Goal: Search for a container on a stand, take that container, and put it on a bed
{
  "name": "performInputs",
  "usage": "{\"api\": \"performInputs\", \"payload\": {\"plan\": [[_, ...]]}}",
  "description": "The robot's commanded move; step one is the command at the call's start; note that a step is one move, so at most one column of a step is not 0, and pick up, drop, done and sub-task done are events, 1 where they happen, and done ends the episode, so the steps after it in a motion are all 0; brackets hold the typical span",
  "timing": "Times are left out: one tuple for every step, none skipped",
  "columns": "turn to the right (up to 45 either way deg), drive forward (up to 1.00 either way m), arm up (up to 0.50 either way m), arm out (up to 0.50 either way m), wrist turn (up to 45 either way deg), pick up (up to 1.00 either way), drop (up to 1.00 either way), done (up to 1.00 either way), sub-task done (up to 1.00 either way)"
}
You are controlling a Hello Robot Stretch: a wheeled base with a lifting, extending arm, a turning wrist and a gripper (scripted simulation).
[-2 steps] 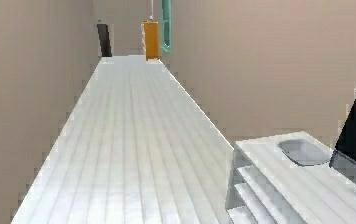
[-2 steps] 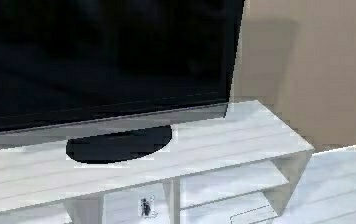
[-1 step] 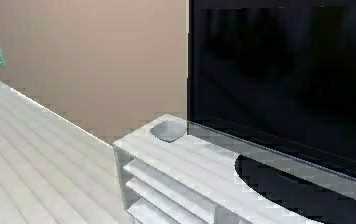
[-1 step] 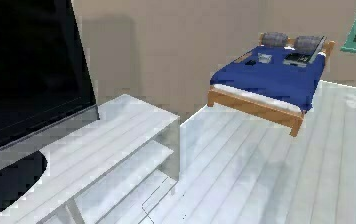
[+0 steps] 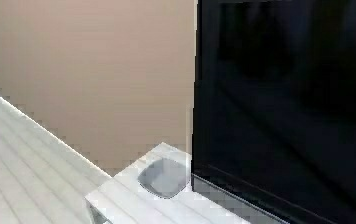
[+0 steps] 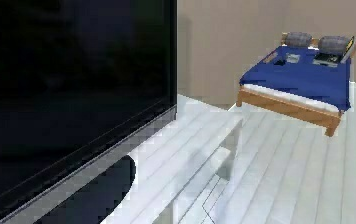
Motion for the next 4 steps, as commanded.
{"api": "performInputs", "payload": {"plan": [[-45.0,0.00,0.00,0.00,0.0,0.00,0.00,0.00,0.00],[-42.0,0.00,0.00,0.00,0.0,0.00,0.00,0.00,0.00],[0.0,0.00,0.50,0.00,0.0,0.00,0.00,0.00,0.00],[0.0,0.00,0.38,0.00,0.0,0.00,0.00,0.00,0.00]]}}
